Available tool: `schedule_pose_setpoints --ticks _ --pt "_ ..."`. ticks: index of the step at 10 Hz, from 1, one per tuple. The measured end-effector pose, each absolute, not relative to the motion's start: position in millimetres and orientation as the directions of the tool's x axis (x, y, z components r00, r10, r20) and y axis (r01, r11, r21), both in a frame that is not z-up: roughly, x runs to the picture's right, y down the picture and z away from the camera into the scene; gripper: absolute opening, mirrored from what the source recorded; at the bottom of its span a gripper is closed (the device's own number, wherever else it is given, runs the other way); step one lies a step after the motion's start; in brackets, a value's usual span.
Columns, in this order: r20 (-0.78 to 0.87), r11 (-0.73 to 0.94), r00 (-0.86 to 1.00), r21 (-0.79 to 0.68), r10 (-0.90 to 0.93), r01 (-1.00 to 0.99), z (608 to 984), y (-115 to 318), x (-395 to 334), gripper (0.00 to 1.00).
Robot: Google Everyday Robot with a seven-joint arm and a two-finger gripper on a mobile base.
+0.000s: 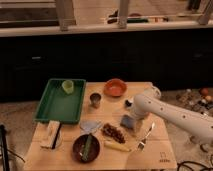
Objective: Place sponge in metal cup
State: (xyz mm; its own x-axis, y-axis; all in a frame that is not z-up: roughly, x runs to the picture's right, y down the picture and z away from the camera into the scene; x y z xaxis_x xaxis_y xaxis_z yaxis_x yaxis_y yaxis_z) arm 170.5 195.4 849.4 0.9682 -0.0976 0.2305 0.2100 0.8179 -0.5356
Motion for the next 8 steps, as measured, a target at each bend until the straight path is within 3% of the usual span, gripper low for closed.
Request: schedule_pose_setpoints --ticks 2,3,8 --pt "0.226 0.81 0.971 -0.552 -0.08 0.196 857.3 199.4 173.3 0.79" --pt "0.224 0.807 0.972 -0.559 -0.075 0.191 860.2 200.0 174.9 0.72" --pt "0.218 0.796 0.974 -0.577 -0.063 0.181 866.6 203.3 179.7 0.23"
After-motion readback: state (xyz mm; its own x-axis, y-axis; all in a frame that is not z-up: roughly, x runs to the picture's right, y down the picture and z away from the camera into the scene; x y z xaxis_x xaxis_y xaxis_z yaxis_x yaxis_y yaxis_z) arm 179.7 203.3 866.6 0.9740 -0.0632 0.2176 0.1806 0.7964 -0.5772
